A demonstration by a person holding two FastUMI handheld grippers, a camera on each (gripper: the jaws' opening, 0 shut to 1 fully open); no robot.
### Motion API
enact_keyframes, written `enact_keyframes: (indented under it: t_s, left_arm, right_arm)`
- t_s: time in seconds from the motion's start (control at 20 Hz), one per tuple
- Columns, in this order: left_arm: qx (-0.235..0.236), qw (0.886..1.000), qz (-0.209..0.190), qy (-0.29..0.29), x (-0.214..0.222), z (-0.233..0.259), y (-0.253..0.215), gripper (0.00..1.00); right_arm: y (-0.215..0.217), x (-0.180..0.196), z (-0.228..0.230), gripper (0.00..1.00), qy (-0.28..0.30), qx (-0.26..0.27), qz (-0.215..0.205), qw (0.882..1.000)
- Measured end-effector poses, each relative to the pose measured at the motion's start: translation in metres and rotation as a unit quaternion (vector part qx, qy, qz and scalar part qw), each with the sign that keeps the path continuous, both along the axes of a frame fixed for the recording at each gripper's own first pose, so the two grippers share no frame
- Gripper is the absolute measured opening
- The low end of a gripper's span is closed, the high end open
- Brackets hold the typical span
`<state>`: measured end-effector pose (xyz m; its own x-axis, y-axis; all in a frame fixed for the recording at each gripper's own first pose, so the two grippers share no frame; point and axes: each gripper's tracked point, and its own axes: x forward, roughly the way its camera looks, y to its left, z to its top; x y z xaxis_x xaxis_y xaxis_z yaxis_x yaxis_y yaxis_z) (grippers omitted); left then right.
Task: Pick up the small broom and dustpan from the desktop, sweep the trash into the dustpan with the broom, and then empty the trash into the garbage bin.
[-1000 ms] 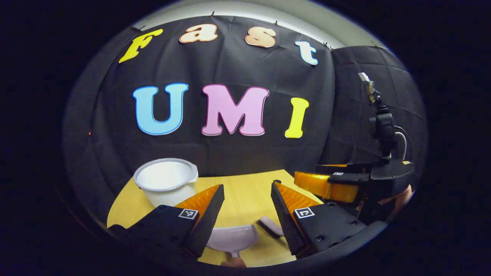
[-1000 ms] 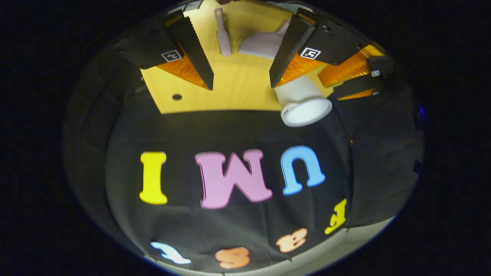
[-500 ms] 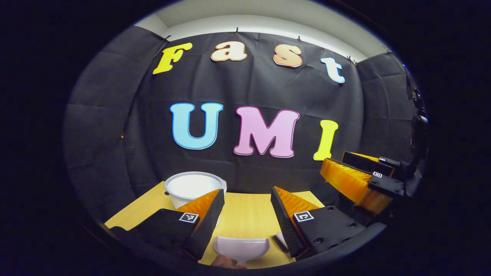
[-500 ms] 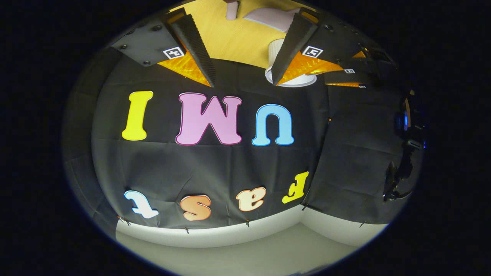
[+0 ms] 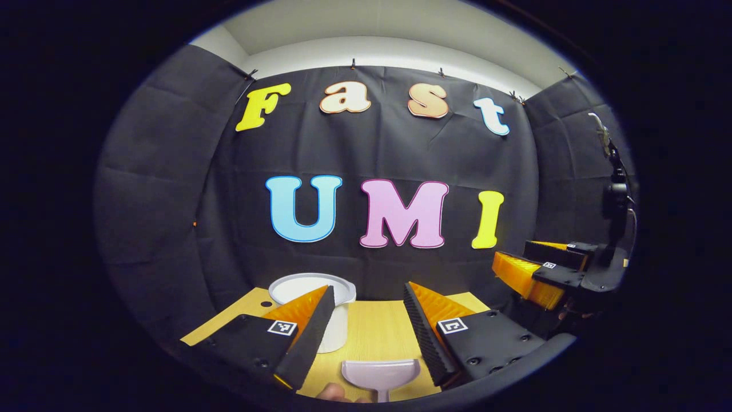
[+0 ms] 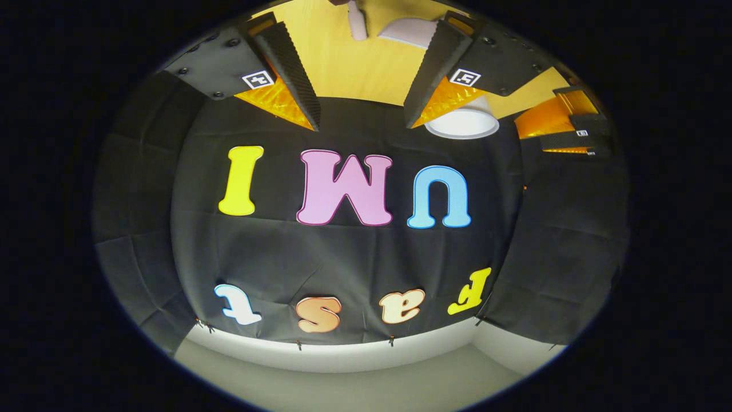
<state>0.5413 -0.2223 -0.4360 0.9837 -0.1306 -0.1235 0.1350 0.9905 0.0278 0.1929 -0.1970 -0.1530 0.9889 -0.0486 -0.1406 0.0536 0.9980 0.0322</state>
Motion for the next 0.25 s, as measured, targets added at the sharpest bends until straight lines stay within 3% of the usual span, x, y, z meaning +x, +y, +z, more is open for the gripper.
enact_keyframes:
  t_s: [0.05,0.25]
  left_arm:
    - [-0.012,1.000,-0.011,-0.007,-0.005,0.001,0.001,0.72]
    - [-0.031,0.999,-0.014,-0.006,-0.011,-0.006,0.012,0.72]
  right_arm:
    - [0.001,-0.004,0.000,0.91,-0.002,0.000,-0.007,1.000]
    - [0.015,-0.046,0.006,0.95,-0.013,-0.011,-0.027,0.999]
